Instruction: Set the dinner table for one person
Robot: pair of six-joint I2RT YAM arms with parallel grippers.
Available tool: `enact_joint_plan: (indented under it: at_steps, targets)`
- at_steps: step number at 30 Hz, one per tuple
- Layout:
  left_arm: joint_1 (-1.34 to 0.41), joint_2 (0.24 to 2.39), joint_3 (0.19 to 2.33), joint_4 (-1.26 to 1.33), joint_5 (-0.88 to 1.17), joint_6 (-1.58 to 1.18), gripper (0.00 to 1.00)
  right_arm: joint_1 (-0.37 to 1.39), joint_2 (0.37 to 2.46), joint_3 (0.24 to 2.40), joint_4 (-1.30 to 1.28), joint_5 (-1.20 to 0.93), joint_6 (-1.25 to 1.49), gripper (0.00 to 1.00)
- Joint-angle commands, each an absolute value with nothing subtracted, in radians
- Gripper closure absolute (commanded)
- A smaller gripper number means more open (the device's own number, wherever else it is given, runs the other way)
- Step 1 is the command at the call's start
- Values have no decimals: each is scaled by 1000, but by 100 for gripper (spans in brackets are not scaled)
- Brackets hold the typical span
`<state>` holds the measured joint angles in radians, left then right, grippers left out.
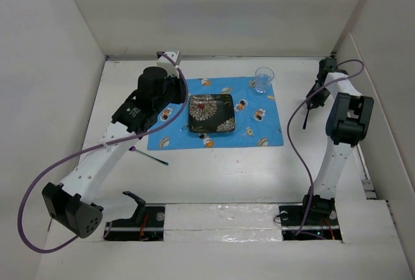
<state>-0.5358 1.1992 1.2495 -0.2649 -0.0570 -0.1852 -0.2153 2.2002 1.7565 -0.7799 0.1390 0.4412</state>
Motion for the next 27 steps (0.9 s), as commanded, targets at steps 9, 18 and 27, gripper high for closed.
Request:
enact_joint_plan:
  at_steps: [9, 18, 27]
  targets:
    - [-540, 1161, 1220, -201, -49, -189, 99, -179, 2084, 1637, -766, 219, 485, 100]
    - [-540, 1213, 1249, -198, -15, -206, 96, -82, 1807, 1588, -732, 166, 388, 100]
    - [-500, 1227, 1301, -267, -162, -383, 75, 282, 1701, 1514, -740, -42, 342, 100]
